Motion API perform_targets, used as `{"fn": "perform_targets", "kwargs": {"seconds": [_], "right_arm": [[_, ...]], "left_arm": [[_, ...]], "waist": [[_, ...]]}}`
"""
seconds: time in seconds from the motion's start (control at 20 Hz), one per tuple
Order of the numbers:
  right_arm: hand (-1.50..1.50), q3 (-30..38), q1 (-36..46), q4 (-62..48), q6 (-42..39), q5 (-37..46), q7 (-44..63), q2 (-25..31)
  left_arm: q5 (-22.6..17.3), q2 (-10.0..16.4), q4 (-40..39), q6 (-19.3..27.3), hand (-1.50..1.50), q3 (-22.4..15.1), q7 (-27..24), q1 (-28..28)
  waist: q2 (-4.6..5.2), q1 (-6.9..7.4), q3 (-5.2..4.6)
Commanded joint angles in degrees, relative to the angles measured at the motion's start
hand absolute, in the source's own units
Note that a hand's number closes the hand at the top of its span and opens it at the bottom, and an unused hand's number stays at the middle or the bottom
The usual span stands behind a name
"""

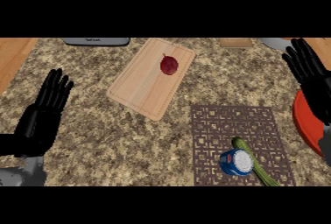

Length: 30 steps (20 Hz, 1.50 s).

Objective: Pick the can from the placemat and place it in the bowl

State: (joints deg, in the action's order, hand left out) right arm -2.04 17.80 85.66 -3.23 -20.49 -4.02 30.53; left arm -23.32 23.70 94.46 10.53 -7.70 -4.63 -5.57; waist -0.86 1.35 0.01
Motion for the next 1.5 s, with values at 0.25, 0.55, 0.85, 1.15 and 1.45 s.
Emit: {"fn": "perform_targets", "kwargs": {"seconds": [0.25,0.55,0.85,1.15,1.45], "right_arm": [[1.5,3.96,-2.66,23.74,4.94,5.28,2.86,6.44],[-1.5,0.26,-24.35,20.13,21.5,27.37,14.14,7.75],[-1.5,-8.75,-44.58,38.48,28.84,42.83,16.5,4.85],[-1.5,-9.56,-55.87,54.76,28.74,53.7,29.95,3.52],[-1.5,-4.9,-42.91,60.06,18.36,52.47,47.84,9.5]], "left_arm": [[9.66,7.36,-5.86,6.8,0.0,4.68,4.12,2.63],[6.48,7.28,-5.36,6.41,0.0,6.26,6.39,5.58],[8.76,7.08,-4.98,7.15,0.0,4.71,7.21,4.94],[9.24,6.11,-1.3,6.17,0.0,3.43,10.29,2.59],[11.91,3.58,-6.71,5.31,0.0,1.92,7.48,-0.95]], "waist": [[-0.13,-4.37,-0.13],[-0.94,-9.11,-0.23],[-0.32,-7.23,-0.2],[0.58,-2.69,-0.1],[1.17,-0.93,-0.26]]}}
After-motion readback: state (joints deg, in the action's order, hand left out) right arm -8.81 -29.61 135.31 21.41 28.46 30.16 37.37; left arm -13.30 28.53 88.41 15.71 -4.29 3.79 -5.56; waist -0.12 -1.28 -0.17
